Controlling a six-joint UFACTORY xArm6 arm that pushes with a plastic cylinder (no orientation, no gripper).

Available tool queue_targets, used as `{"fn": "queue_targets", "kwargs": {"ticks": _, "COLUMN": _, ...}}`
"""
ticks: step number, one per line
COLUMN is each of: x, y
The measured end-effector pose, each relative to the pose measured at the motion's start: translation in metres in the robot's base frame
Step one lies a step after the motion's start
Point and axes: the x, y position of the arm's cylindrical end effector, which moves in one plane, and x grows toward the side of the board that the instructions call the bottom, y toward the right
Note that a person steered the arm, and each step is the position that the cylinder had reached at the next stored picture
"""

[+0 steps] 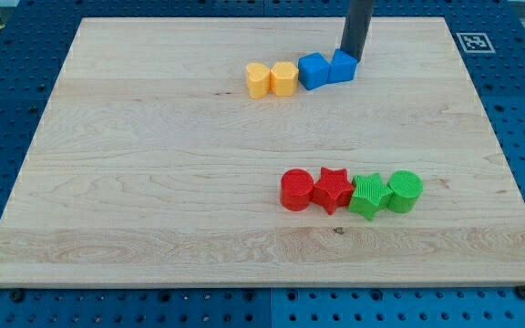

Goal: Move your arm towards yellow heart

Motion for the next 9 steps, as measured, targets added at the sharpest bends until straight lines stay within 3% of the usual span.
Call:
{"fn": "queue_targets", "kwargs": {"ticks": 3, "x": -0.035, "y": 0.0}}
{"fn": "queue_targets", "kwargs": {"ticks": 9, "x": -0.035, "y": 0.008}}
